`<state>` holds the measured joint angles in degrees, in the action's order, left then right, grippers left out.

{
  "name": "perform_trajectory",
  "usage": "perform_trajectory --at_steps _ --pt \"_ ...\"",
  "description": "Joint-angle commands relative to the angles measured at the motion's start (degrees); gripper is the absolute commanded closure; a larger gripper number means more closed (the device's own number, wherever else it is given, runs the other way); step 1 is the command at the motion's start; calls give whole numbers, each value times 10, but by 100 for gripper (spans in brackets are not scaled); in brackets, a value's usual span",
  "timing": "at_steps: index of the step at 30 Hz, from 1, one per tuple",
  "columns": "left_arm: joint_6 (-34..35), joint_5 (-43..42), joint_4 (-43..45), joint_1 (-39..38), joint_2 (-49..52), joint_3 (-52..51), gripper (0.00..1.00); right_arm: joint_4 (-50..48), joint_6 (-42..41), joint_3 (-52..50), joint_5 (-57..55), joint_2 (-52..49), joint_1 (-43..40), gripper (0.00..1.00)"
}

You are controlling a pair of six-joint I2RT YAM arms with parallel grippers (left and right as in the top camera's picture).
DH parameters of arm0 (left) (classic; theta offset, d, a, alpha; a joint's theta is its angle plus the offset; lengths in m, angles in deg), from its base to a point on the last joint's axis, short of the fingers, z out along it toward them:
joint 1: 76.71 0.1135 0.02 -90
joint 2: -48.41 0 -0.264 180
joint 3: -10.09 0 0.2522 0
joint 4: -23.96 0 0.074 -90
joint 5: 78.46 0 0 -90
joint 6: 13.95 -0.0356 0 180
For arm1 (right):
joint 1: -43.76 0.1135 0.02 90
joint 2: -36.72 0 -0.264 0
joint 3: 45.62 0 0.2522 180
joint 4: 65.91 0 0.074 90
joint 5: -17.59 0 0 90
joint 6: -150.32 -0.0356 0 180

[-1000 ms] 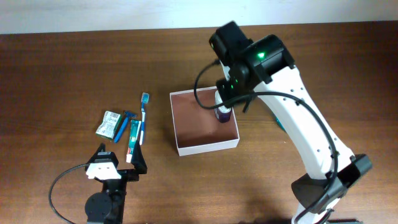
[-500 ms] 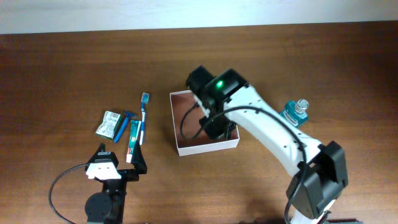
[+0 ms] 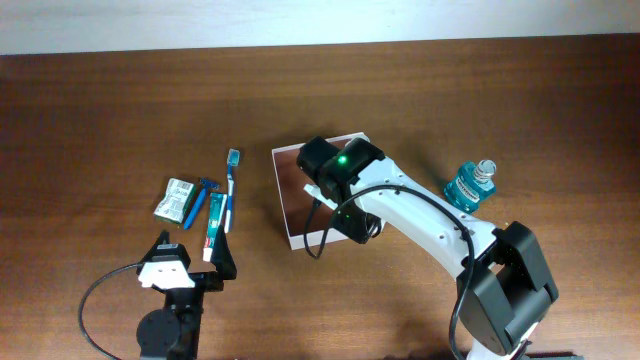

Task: Pack container
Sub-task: 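Lower the soap bottle into the box's back right corner, then open the right gripper and release the soap bottle in the box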

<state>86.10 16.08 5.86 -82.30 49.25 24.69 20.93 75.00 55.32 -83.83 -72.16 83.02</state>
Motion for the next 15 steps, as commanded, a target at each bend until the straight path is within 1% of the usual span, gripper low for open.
perform_trajectory --at_steps 1,5,9,15 --pt "-9 4 1 1 -5 -3 1 -31 55 -9 -18 -3 0 96" --pt "-9 4 1 1 -5 -3 1 -33 61 -9 0 -3 1 96" --pt "-9 4 1 1 -5 -3 0 -25 61 -9 40 -3 1 96" --pt "-9 4 1 1 -5 -3 1 32 60 23 89 5 1 96"
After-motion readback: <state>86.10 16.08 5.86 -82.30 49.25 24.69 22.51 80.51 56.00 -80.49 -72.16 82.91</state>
